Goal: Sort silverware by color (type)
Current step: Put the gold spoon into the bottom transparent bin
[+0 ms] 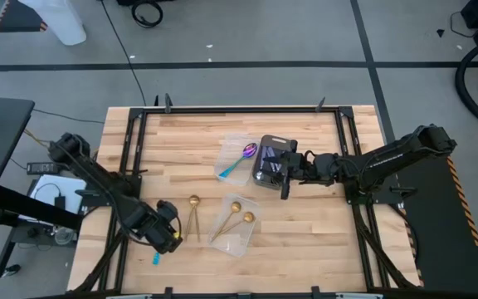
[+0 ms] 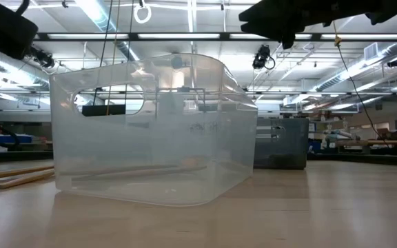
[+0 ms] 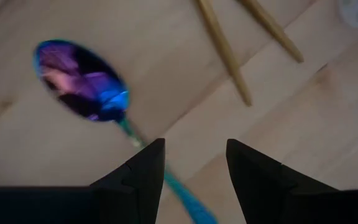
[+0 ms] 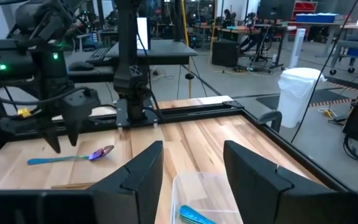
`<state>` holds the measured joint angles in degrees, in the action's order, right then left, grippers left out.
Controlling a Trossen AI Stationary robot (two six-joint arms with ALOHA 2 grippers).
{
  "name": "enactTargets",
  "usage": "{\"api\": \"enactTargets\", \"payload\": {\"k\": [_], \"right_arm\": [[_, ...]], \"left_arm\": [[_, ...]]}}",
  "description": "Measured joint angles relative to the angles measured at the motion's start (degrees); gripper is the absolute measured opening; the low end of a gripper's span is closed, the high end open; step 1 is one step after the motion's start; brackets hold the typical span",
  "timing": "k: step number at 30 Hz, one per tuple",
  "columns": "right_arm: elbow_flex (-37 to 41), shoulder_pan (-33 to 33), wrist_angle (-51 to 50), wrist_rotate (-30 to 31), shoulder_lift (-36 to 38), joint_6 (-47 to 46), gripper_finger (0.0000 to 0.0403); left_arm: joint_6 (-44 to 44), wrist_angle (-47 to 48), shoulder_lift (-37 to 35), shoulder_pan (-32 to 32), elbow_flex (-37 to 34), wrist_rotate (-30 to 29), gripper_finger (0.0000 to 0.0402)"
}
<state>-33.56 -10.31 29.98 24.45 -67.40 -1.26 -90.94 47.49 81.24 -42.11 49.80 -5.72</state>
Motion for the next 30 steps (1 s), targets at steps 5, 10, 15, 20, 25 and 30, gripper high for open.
{"api": "enactTargets", "payload": {"k": [5, 10, 15, 20, 25, 30], "right_arm": [[0.00, -0.01, -0.02, -0.02, 0.00, -0.02, 0.0179], [0.00, -0.02, -0.05, -0.04, 0.00, -0.02, 0.0179], [0.00, -0.27, -0.69, -0.06, 0.00, -0.20, 0.0179], [0.00, -0.63, -0.87, -0.07, 0.00, -0.29, 0.0179], [0.00, -0.63, -1.27, -0.07, 0.00, -1.14, 0.0179], [0.00, -0.61, -1.45, -0.07, 0.00, -1.36, 0.0179]], "left_arm": [[2.13, -3.54, 3.26, 1.75, 0.00, 0.53, 0.0180], [4.92, -3.59, 5.53, 3.61, -0.04, 1.35, 0.0180], [4.71, -5.95, 6.92, 5.08, -0.04, 1.51, 0.0180], [5.65, -9.71, 8.84, 6.31, -0.04, 2.20, 0.0180], [6.34, -8.11, 9.90, 7.63, -0.04, 1.93, 0.0178], [9.64, -5.64, 11.32, 9.35, 2.41, -2.58, 0.0160]]}}
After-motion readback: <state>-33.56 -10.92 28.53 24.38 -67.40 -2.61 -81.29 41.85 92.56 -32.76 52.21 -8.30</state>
